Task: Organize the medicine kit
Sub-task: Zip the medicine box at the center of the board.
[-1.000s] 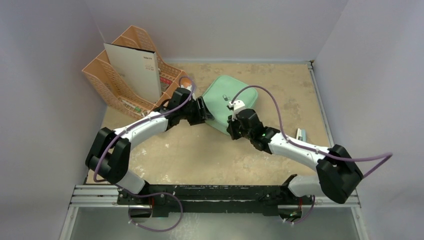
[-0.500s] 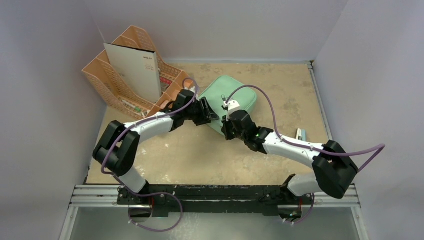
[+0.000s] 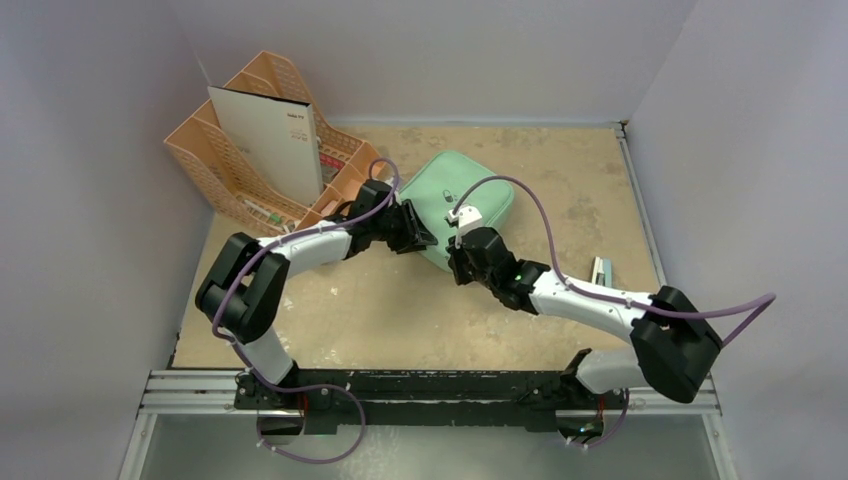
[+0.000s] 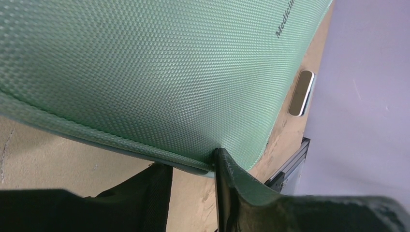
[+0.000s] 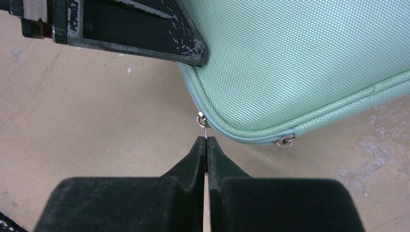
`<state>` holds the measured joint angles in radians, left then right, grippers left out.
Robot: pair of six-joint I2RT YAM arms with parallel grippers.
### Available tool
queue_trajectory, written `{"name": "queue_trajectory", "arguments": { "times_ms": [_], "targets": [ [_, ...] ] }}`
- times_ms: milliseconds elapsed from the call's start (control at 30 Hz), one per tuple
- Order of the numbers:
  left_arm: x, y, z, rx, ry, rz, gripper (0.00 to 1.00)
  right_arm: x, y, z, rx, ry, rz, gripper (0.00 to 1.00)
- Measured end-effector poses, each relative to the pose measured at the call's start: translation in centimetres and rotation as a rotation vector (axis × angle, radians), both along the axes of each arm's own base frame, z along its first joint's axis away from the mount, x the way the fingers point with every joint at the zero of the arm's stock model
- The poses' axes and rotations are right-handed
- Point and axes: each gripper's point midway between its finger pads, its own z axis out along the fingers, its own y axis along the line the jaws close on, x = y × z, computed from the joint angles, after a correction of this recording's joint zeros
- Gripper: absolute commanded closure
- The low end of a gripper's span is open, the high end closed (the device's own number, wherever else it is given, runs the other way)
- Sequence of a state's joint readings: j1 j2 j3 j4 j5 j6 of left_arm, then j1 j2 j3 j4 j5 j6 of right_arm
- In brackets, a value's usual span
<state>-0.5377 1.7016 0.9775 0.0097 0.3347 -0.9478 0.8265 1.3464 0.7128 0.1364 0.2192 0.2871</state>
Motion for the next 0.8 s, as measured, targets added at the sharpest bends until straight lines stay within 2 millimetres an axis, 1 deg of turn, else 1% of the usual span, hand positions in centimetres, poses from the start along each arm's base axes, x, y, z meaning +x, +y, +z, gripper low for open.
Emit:
{"name": "queue_trajectory", "arguments": {
  "times_ms": [333,400,500,567,733,800],
  "targets": [
    [0.0,0.2,0.0,0.022,-0.003,-0.013,0.75,-0.4,-2.0,0.0,-0.102,-0.073,0.043,1.0],
    [0.0,0.3,0.0,0.03,-0.003,-0.018,0.75,-0.3,-2.7,0.0,-0.125,-0.081,0.038,1.0],
    [0.1,0.5,0.0,0.041,-0.008,-0.026,0.75,0.3,-4.1,0.2,-0.146,-0.082,0.004,1.0],
    [0.2,0.6,0.0,0.045,-0.01,-0.032,0.75,0.8,-4.7,0.2,-0.136,-0.072,-0.015,1.0],
    [0.3,0.1,-0.1,0.046,-0.006,-0.066,0.75,0.9,-5.4,0.2,-0.102,-0.06,-0.022,1.0],
    [0.4,-0.1,0.0,0.047,-0.01,-0.081,0.73,1.0,-5.5,0.2,-0.095,-0.059,-0.025,1.0]
  ]
}}
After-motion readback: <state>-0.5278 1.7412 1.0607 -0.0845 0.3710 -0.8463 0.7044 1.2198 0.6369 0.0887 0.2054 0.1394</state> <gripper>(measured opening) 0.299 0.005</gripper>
